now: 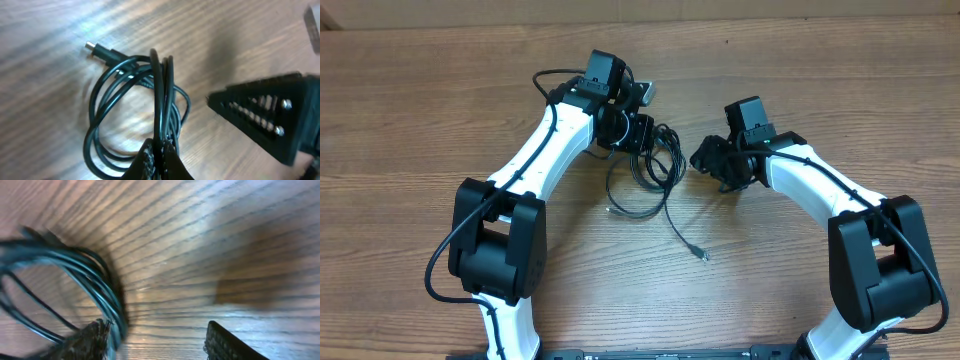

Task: Untangle cables

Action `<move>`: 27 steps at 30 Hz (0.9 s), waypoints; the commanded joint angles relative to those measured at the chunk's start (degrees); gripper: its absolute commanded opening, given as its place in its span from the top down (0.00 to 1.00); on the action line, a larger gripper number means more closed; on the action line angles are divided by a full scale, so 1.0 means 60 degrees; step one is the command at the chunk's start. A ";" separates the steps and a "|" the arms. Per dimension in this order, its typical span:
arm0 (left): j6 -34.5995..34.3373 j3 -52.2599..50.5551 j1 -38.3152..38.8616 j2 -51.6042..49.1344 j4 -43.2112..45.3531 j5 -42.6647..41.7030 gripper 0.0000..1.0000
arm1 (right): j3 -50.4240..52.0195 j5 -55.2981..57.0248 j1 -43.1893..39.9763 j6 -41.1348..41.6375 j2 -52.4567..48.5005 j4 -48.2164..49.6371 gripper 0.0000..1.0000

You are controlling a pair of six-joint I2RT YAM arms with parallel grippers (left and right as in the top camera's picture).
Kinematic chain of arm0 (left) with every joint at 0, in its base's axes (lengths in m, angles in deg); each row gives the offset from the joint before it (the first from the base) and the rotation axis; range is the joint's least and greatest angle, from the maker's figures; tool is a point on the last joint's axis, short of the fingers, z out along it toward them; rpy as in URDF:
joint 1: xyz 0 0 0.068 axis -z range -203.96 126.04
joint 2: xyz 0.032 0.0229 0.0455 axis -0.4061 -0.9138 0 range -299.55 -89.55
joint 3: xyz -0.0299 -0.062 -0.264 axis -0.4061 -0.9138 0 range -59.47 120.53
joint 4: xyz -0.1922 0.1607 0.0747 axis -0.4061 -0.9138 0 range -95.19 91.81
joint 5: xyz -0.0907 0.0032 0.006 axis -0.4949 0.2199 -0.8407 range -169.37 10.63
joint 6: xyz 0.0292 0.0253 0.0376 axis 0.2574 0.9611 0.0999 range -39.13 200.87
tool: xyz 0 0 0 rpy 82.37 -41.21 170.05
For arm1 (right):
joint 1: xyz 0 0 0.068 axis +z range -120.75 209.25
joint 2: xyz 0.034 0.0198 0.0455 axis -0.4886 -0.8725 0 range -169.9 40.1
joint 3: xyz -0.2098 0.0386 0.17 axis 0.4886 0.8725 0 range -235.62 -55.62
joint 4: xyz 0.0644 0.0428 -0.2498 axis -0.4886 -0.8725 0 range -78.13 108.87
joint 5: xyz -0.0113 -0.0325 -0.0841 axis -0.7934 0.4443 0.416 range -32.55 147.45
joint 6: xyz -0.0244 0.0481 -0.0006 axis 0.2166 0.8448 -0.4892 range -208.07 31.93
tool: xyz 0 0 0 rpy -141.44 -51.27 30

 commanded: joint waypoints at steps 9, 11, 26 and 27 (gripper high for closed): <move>0.0463 0.0175 0.0029 -0.0095 -0.0248 -0.1264 0.96 | 0.0062 -0.0914 0.0066 0.0015 -0.0113 0.0612 0.48; 0.0463 0.0175 0.0029 -0.0098 -0.0237 -0.1231 0.96 | 0.0062 -0.0729 0.0095 0.0018 -0.0113 0.0579 0.48; 0.0058 0.0175 0.0029 -0.0117 -0.0237 -0.1228 0.96 | 0.0062 0.0739 0.1056 0.0025 -0.0120 0.0619 0.53; 0.0058 0.0175 0.0029 -0.0120 -0.0237 -0.1202 0.96 | 0.0062 0.0783 0.1075 0.0029 -0.0120 0.0630 0.53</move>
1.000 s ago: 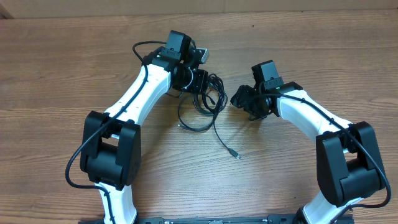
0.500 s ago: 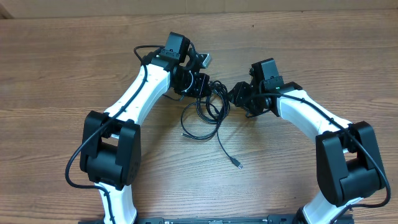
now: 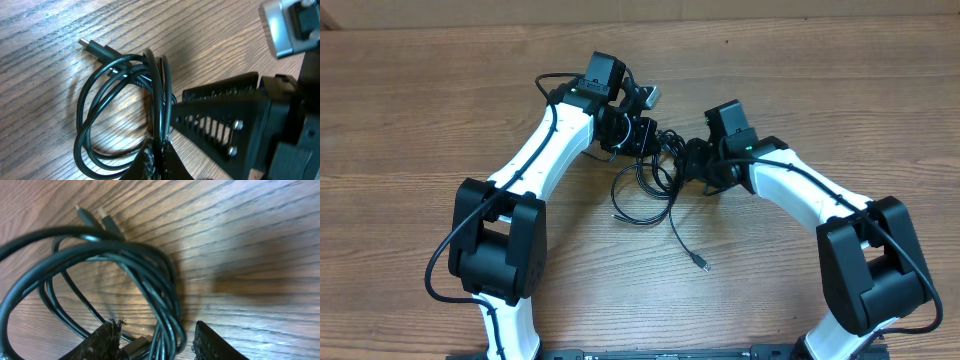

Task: Untangle cables

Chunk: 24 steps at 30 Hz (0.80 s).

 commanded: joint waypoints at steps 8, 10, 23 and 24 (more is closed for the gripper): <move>-0.0106 0.0175 0.0029 -0.0120 0.0000 -0.0251 0.96 | 0.0062 0.0852 0.0138 0.0033 -0.0171 0.0379 0.55; -0.0106 0.0175 0.0029 -0.0120 0.0004 -0.0248 0.96 | 0.0062 0.0849 0.0138 0.0033 -0.0200 0.0390 0.55; -0.0189 0.0175 0.0029 -0.0120 0.0007 -0.0036 0.96 | 0.0062 0.0954 0.0138 0.0036 -0.0295 0.0448 0.60; -0.0204 0.0175 0.0029 -0.0120 0.0007 -0.0029 0.96 | 0.0062 0.0951 0.0138 0.0036 -0.0350 0.0474 0.60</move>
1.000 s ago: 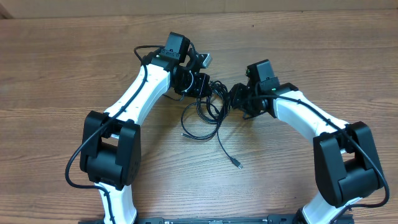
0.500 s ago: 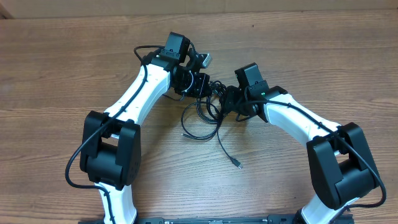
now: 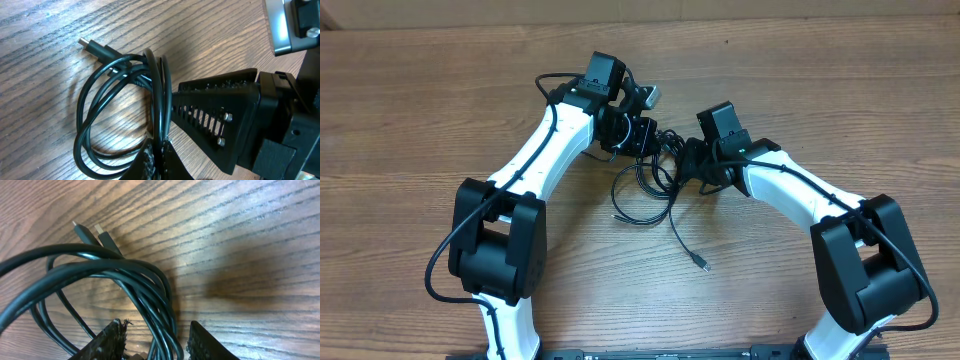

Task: Untangle cables

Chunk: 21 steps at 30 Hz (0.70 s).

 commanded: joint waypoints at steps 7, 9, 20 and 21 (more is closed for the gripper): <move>-0.0226 0.0175 0.0029 -0.0120 0.0029 -0.0044 0.96 | 0.0058 0.0069 -0.0029 0.0291 -0.0517 0.0266 0.78; -0.0328 0.0175 0.0011 -0.0120 0.0029 -0.0018 0.96 | 0.0058 0.0055 -0.0025 0.0288 -0.0517 0.0270 0.83; -0.1111 0.0175 -0.0204 -0.0120 -0.0328 0.1166 0.96 | -0.1056 -0.3952 -0.1606 -0.0583 -0.0098 -0.0430 0.96; -0.1220 0.0175 -0.0248 -0.0120 -0.0321 0.1180 0.96 | -0.1177 -0.4408 -0.1763 -0.0586 -0.0080 -0.0568 0.96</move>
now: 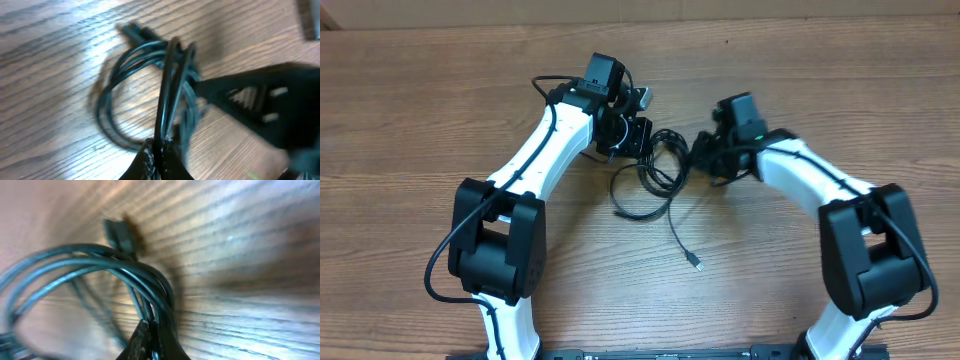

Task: Untangle cables

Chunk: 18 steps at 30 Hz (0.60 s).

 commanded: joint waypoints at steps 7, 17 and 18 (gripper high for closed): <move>-0.0980 0.0175 -0.0350 -0.0117 0.0153 0.0321 0.96 | -0.0922 -0.5410 -0.1290 -0.0561 0.0382 -0.0193 0.96; -0.0994 0.0175 -0.0350 -0.0120 0.0226 0.0324 0.96 | -0.0922 -0.3683 -0.1260 -0.1275 0.0382 -0.0525 0.60; -0.0994 0.0175 -0.0350 -0.0120 0.0226 0.0324 0.96 | -0.0922 -0.3585 -0.1260 -0.1446 0.0382 -0.0601 0.48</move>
